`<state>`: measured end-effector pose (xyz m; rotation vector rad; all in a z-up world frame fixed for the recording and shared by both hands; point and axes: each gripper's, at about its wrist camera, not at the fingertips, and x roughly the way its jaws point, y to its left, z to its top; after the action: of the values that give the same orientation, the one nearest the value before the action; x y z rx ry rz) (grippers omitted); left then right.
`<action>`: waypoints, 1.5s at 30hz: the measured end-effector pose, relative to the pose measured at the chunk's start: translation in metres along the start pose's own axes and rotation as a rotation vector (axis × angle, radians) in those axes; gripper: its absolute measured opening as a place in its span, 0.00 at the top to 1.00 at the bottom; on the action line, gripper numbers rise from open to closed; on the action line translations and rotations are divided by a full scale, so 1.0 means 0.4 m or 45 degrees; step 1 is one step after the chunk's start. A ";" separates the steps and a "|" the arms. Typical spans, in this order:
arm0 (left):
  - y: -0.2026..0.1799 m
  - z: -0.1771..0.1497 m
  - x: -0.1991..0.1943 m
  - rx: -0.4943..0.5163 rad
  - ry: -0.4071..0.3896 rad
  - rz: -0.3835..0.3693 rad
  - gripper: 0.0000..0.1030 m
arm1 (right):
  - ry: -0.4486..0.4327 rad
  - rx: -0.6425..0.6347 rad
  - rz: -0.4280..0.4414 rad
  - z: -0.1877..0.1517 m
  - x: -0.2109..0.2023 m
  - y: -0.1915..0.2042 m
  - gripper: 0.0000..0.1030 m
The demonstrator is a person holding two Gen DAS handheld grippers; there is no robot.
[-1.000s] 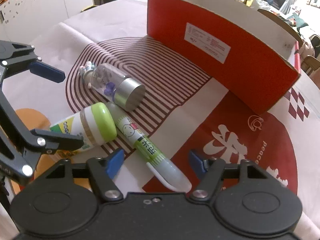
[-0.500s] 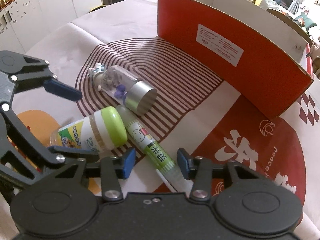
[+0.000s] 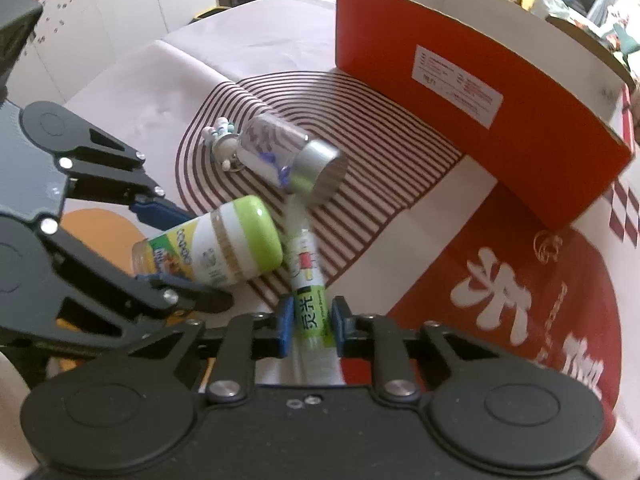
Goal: Organize rigid objects
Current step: 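Grasp the green-lidded spice jar with the left tool while the right tool grasps the glue stick, then carry the spice jar and glue stick into the red shoebox with both tools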
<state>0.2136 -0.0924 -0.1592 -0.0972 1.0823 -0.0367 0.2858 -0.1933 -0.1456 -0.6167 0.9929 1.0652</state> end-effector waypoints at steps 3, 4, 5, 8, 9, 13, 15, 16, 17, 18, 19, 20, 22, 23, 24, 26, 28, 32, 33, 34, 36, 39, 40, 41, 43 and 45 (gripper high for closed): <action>0.000 0.000 -0.001 -0.001 0.000 0.000 0.58 | -0.007 0.064 -0.014 -0.020 -0.011 -0.004 0.84; 0.001 0.001 0.001 -0.003 0.000 -0.001 0.58 | -0.008 0.088 -0.016 -0.027 -0.015 -0.007 0.84; 0.001 0.001 0.002 -0.007 0.000 -0.002 0.58 | -0.012 0.115 -0.019 -0.033 -0.022 -0.011 0.84; 0.001 0.004 0.004 -0.010 -0.004 0.000 0.59 | -0.036 0.201 -0.020 -0.045 -0.044 -0.029 0.84; 0.001 0.005 0.003 -0.008 -0.007 0.003 0.59 | -0.045 0.231 -0.017 -0.047 -0.052 -0.036 0.84; 0.000 0.013 -0.004 -0.006 -0.019 0.003 0.59 | -0.091 0.309 -0.017 -0.054 -0.089 -0.055 0.84; -0.001 0.020 -0.011 -0.004 -0.031 0.001 0.59 | -0.115 0.345 -0.015 -0.054 -0.106 -0.065 0.84; -0.001 0.025 -0.016 -0.005 -0.040 0.000 0.59 | -0.125 0.361 -0.016 -0.052 -0.113 -0.069 0.84; -0.001 0.031 -0.021 -0.006 -0.049 -0.003 0.59 | -0.135 0.374 -0.017 -0.051 -0.120 -0.073 0.84; -0.001 0.038 -0.025 -0.007 -0.057 -0.008 0.59 | -0.143 0.383 -0.016 -0.050 -0.125 -0.076 0.84; 0.000 0.046 -0.032 -0.011 -0.068 -0.013 0.59 | -0.151 0.393 -0.015 -0.047 -0.131 -0.079 0.84; 0.002 0.053 -0.039 -0.016 -0.077 -0.019 0.59 | -0.160 0.405 -0.014 -0.044 -0.137 -0.082 0.84; 0.004 0.066 -0.050 -0.027 -0.096 -0.026 0.59 | -0.178 0.417 -0.016 -0.038 -0.150 -0.085 0.84; 0.006 0.074 -0.057 -0.036 -0.105 -0.030 0.59 | -0.188 0.426 -0.018 -0.034 -0.158 -0.088 0.84; 0.008 0.082 -0.061 -0.045 -0.112 -0.036 0.59 | -0.197 0.439 -0.020 -0.029 -0.165 -0.092 0.84; 0.011 0.096 -0.070 -0.060 -0.125 -0.042 0.59 | -0.215 0.454 -0.025 -0.019 -0.175 -0.100 0.84; 0.012 0.110 -0.076 -0.067 -0.134 -0.040 0.59 | -0.228 0.474 -0.030 -0.006 -0.186 -0.111 0.84; 0.024 0.142 -0.091 -0.093 -0.152 -0.030 0.59 | -0.256 0.494 -0.051 0.019 -0.204 -0.133 0.84; 0.030 0.152 -0.095 -0.100 -0.158 -0.025 0.59 | -0.263 0.500 -0.056 0.026 -0.208 -0.140 0.84; 0.037 0.164 -0.101 -0.107 -0.168 -0.017 0.59 | -0.269 0.506 -0.062 0.032 -0.212 -0.147 0.84; 0.054 0.187 -0.110 -0.123 -0.186 0.000 0.59 | -0.287 0.522 -0.072 0.047 -0.224 -0.163 0.84; 0.083 0.224 -0.127 -0.156 -0.217 0.021 0.59 | -0.315 0.532 -0.096 0.073 -0.243 -0.187 0.84; 0.093 0.238 -0.132 -0.166 -0.227 0.026 0.59 | -0.323 0.534 -0.101 0.082 -0.249 -0.193 0.84; 0.103 0.253 -0.140 -0.178 -0.239 0.031 0.59 | -0.332 0.538 -0.104 0.093 -0.256 -0.202 0.84; 0.118 0.278 -0.151 -0.189 -0.260 0.040 0.59 | -0.347 0.546 -0.112 0.114 -0.267 -0.217 0.84; 0.130 0.302 -0.162 -0.190 -0.281 0.055 0.59 | -0.360 0.549 -0.128 0.136 -0.277 -0.228 0.84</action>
<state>0.2891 -0.0284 -0.0510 -0.2071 0.8651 0.0920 0.3739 -0.2314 -0.0256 -0.1554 0.8951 0.7886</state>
